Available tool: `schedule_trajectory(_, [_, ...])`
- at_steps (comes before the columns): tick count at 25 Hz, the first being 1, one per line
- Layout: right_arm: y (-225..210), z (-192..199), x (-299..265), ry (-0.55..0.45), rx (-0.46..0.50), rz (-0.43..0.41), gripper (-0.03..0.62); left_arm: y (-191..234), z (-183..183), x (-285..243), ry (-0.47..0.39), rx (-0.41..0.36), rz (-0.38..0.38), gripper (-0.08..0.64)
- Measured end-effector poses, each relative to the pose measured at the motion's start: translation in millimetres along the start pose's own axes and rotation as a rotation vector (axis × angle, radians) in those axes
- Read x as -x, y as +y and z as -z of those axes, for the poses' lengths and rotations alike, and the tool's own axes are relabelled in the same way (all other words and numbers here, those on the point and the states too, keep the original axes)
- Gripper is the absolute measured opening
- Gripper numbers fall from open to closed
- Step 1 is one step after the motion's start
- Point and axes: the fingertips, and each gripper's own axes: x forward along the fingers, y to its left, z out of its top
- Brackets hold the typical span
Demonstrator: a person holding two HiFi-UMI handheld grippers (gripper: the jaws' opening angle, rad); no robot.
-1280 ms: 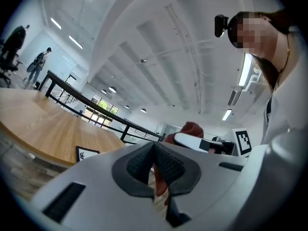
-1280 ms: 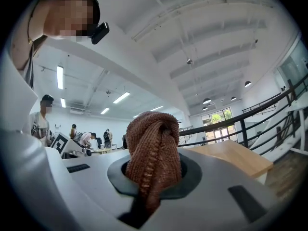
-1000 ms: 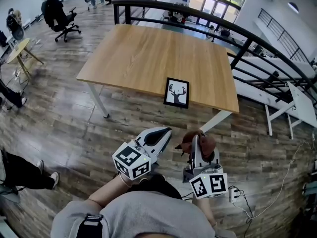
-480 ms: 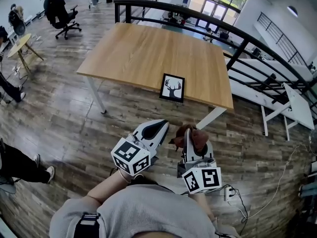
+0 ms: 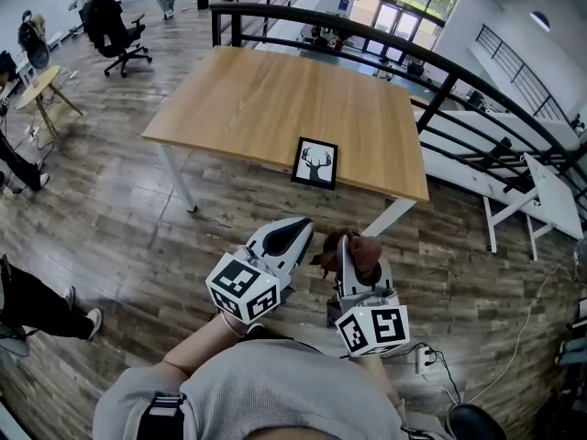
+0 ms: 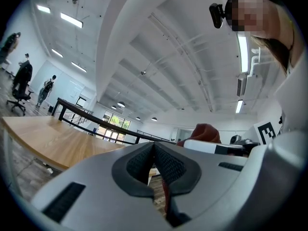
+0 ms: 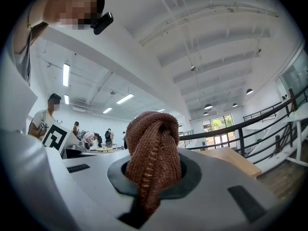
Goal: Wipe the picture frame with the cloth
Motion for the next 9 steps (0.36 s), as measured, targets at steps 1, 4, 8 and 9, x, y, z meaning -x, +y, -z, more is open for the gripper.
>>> schedule_trajectory(1, [0.3, -0.7, 0.8, 0.000, 0.000, -0.003, 0.044, -1.1, -0.8, -0.1, -0.003, 0.001, -0.001, 0.008])
schedule_trajectory(4, [0.7, -2.2, 2.2, 0.002, -0.003, -0.007, 0.044, -3.1, -3.1, -0.2, -0.004, -0.001, -0.005, 0.008])
schedule_trajectory(8, [-1.7, -2.4, 3.9, 0.002, -0.014, -0.004, 0.044, -4.4, -1.9, -2.8, 0.001, 0.001, -0.005, 0.008])
schedule_trajectory(9, [-2.5, -2.6, 4.4, 0.002, -0.015, -0.004, 0.044, -5.0, -1.4, -3.8, 0.002, 0.003, -0.005, 0.008])
